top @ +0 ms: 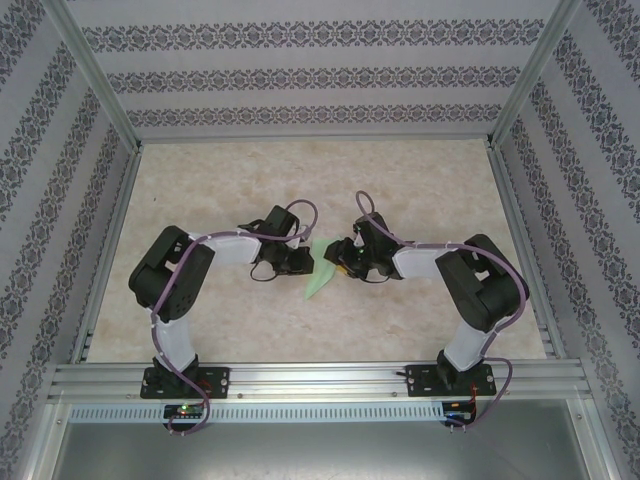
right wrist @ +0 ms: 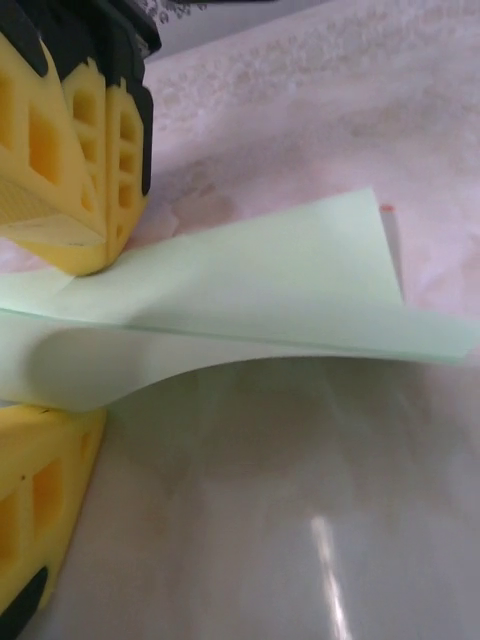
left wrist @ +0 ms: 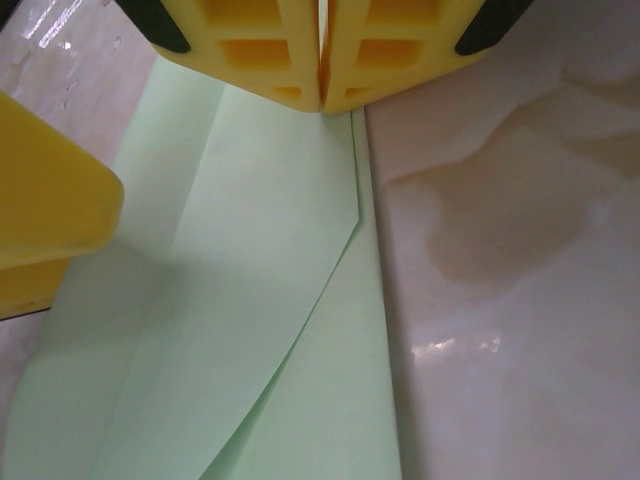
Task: Fold a paper plane with a square sheet of paper (pick it up from the middle)
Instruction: Fourth fold the wing at the center of the table.
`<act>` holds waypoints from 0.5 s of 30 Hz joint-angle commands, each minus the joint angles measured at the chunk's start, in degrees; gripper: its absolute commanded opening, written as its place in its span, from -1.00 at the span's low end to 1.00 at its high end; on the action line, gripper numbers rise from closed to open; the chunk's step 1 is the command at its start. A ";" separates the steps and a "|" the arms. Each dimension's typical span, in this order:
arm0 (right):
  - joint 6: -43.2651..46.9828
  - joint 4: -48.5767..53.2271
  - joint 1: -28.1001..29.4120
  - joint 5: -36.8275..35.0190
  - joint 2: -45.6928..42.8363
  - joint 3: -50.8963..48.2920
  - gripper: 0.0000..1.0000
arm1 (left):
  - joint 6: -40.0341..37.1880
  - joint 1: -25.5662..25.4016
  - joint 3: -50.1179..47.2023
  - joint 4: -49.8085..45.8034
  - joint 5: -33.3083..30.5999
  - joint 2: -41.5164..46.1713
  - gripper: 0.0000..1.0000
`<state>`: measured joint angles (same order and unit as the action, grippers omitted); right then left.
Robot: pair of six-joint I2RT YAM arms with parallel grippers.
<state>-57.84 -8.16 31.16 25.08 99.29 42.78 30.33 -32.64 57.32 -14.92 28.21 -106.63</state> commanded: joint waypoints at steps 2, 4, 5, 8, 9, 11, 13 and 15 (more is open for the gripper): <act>-0.01 -5.83 0.57 1.04 -0.54 0.75 -0.08 | 2.27 -0.36 -3.25 -2.81 -0.11 -0.55 -0.77; 0.34 -5.91 0.44 1.90 -0.50 0.98 -0.08 | 3.24 -0.32 -3.51 -1.65 0.92 -0.38 -0.77; 0.47 -6.65 0.32 1.91 -1.12 0.51 -0.09 | 3.45 -0.34 -3.62 -1.24 0.99 -0.22 -0.77; 0.49 -7.86 -0.09 -2.07 -4.58 -1.82 0.02 | 3.75 -0.32 -3.18 -1.43 1.16 0.23 -0.77; 1.93 -3.57 -0.16 -2.41 -4.20 0.07 0.03 | 3.98 -0.34 -3.34 -1.29 1.23 0.49 -0.77; 5.28 3.85 0.32 -2.81 -1.60 4.77 -0.02 | 4.37 -0.32 -3.49 -0.58 1.25 1.02 -0.77; 4.96 1.40 1.06 -1.68 0.67 4.64 -0.07 | 4.53 -0.38 -3.37 -0.38 1.41 1.04 -0.76; 4.29 -0.17 1.19 -0.88 2.32 4.55 -0.11 | 4.74 -0.36 -3.27 -0.27 1.72 1.06 -0.77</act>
<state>-55.18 -8.64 31.53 24.10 99.11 46.74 33.95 -32.64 55.44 -13.04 29.71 -105.67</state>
